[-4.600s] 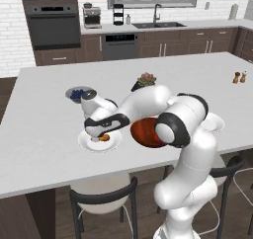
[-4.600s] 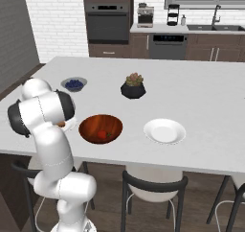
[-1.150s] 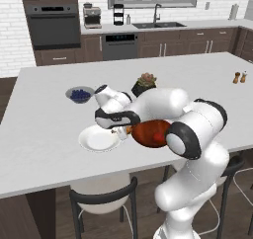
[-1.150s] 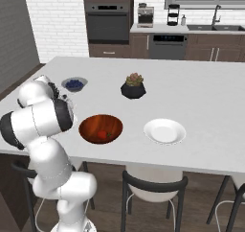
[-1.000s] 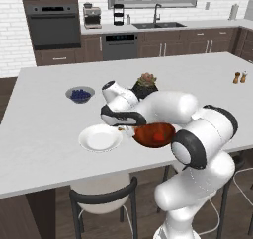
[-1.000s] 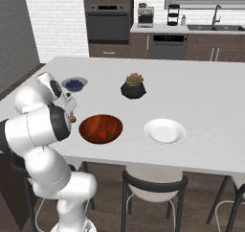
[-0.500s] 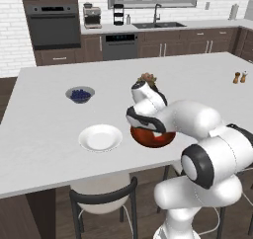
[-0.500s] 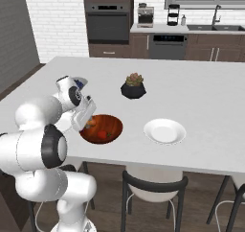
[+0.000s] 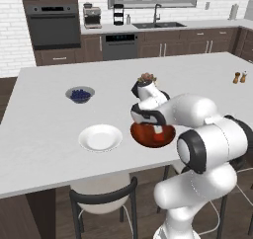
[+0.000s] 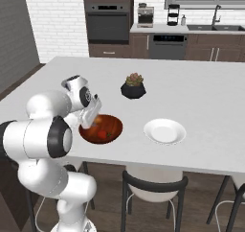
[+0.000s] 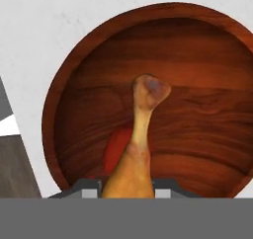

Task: Pick the chicken drumstick and bell pepper from their plates and place them in the bowl. Then put the bowl in the fridge.

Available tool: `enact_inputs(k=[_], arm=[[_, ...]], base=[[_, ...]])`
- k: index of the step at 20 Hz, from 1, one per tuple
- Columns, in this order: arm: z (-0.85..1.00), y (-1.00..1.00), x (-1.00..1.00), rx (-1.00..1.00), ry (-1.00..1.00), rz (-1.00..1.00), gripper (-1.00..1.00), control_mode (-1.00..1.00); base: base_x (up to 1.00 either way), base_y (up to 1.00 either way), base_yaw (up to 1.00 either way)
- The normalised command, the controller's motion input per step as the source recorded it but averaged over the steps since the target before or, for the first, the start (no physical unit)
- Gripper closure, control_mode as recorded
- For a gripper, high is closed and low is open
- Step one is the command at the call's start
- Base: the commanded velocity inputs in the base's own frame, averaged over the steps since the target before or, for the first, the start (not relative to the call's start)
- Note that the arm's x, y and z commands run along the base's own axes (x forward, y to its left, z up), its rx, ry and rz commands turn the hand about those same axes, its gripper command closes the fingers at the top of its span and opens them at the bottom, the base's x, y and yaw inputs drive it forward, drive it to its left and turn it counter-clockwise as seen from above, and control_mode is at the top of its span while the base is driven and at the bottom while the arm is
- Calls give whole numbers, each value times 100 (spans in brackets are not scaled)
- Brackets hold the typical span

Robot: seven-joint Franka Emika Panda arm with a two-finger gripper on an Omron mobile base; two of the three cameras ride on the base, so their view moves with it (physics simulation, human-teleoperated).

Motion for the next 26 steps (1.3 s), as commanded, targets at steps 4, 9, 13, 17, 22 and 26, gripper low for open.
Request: enact_inputs(k=[4, 9, 13, 17, 22, 26], arm=[[-31, 5, 38, 7, -1, 0, 100, -100], [-28, 2, 25, 5, -1, 0, -100, -100], [0, 6, 5, 7, 0, 0, -100, -100], [-2, 8, 0, 10, 0, 0, -100, -100], [34, 8, -40, 5, 0, -1, -100, -100], [26, 49, -98, 9, 0, -18, -100, -100]], base=[[0, 0, 0], [0, 0, 0], [0, 0, 0], [0, 0, 0], [0, 0, 0], [0, 0, 0]])
